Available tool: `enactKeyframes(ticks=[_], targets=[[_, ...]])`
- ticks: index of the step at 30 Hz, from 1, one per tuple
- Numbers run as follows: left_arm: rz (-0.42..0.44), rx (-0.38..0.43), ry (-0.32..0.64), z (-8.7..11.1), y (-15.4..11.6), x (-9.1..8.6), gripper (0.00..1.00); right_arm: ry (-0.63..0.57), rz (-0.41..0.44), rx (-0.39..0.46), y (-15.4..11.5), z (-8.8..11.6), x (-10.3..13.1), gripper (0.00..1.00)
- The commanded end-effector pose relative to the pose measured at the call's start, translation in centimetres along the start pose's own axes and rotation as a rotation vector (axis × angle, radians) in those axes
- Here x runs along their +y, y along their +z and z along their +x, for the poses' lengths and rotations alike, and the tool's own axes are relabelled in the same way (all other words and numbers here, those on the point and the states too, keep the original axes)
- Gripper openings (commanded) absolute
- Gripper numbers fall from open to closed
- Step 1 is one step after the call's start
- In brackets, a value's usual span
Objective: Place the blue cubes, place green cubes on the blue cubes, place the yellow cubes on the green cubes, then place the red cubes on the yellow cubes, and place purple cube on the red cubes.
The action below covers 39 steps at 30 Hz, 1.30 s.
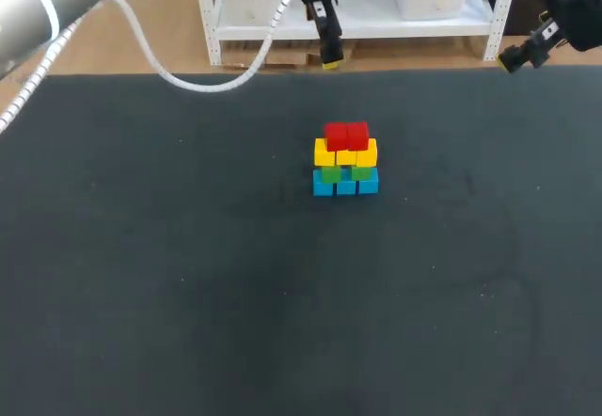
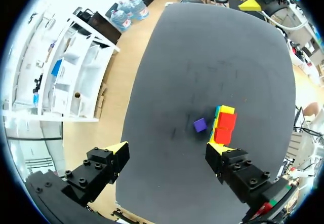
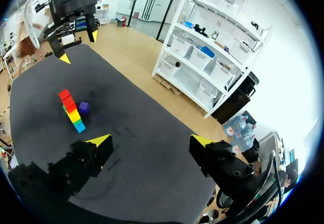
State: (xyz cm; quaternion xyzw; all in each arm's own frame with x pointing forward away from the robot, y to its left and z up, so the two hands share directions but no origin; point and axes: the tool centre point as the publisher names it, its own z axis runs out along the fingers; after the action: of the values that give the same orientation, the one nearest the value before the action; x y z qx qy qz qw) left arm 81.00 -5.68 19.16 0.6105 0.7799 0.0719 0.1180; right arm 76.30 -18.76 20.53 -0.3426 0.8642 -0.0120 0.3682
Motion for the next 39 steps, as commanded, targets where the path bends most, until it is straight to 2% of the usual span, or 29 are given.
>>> enactKeyframes(ticks=[1,5,10,14,16,19,22,31,34,39], targets=[[-0.017,-0.031,0.013,1.8,0.2,-0.4,1.00,0.001,0.007,-0.003,0.0,0.1,0.1,1.00],[-0.037,-0.046,0.098,3.2,-0.1,-0.6,1.00,0.001,0.007,-0.003,0.0,0.1,0.1,1.00],[-0.042,-0.084,0.251,6.4,-0.5,-0.9,1.00,0.001,0.007,-0.003,0.0,0.1,0.1,1.00],[-0.002,-0.113,0.309,8.8,-0.5,-0.8,1.00,0.001,0.007,-0.003,0.0,0.1,0.1,1.00],[-0.026,-0.111,0.364,9.8,-0.1,-1.0,1.00,0.001,0.007,-0.003,0.0,0.1,0.1,1.00],[-0.007,-0.167,0.437,10.8,0.3,-1.4,1.00,0.001,0.007,-0.003,0.0,0.1,0.1,1.00],[-0.021,-0.155,0.485,11.2,0.9,-1.4,1.00,0.001,0.007,-0.003,0.0,0.1,0.1,1.00],[0.000,-0.194,0.469,9.1,2.2,-0.7,1.00,0.001,0.007,-0.003,0.0,0.1,0.1,1.00],[0.003,-0.159,0.393,8.1,3.4,-0.6,1.00,0.001,0.007,-0.003,0.0,0.1,0.1,1.00],[0.051,-0.212,0.289,7.4,4.2,-1.2,1.00,0.001,0.007,-0.003,0.0,0.1,0.1,1.00]])
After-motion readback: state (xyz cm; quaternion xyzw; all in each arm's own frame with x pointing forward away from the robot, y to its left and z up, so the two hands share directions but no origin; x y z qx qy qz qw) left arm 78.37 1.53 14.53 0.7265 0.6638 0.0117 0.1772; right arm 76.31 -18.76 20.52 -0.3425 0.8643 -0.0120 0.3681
